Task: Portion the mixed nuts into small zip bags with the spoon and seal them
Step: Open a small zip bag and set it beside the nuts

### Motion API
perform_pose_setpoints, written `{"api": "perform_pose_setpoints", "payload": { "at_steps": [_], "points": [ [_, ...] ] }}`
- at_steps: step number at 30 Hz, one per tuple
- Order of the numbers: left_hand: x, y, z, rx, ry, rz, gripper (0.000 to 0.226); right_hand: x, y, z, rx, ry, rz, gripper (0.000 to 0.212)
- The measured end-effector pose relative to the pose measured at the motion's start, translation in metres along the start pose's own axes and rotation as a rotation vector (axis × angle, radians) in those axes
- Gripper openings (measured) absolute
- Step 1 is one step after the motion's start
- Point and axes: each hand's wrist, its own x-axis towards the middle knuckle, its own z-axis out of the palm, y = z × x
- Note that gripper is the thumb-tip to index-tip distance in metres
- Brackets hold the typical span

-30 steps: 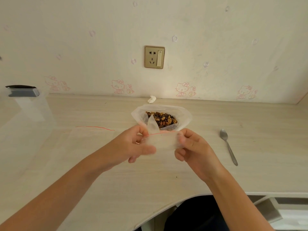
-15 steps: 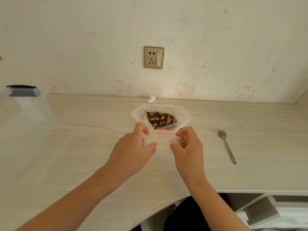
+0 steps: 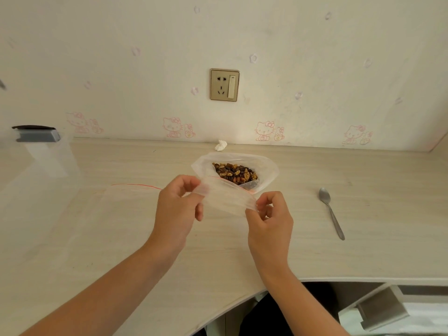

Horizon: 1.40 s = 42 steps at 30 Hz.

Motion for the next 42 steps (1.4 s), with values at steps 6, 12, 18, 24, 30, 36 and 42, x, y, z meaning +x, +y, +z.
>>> {"api": "perform_pose_setpoints", "payload": {
  "at_steps": [6,12,18,24,30,36,42],
  "points": [
    [-0.007,0.002,0.01,-0.361,-0.206,-0.407,0.023,0.005,0.005,-0.003,0.05,0.021,-0.053,0.03],
    [-0.001,0.01,-0.009,0.05,-0.834,-0.295,0.021,0.032,-0.001,-0.02,0.281,-0.037,0.215,0.024],
    [0.013,0.011,-0.026,-0.274,-1.032,-0.265,0.029,0.03,0.002,-0.021,0.587,-0.452,0.44,0.027],
    [0.026,0.005,-0.046,-0.388,-0.832,-0.339,0.038,0.026,0.006,-0.031,0.862,-0.916,0.525,0.018],
    [0.028,0.006,-0.045,-0.496,-0.807,-0.396,0.033,0.026,-0.001,-0.033,1.042,-1.175,0.54,0.018],
    [0.02,0.01,-0.029,-0.466,-0.719,-0.425,0.036,0.033,-0.001,-0.042,1.012,-0.892,0.549,0.018],
    [0.008,0.013,-0.009,-0.465,-0.536,-0.477,0.028,0.037,-0.009,-0.062,0.558,-0.78,0.259,0.041]
  ]
}}
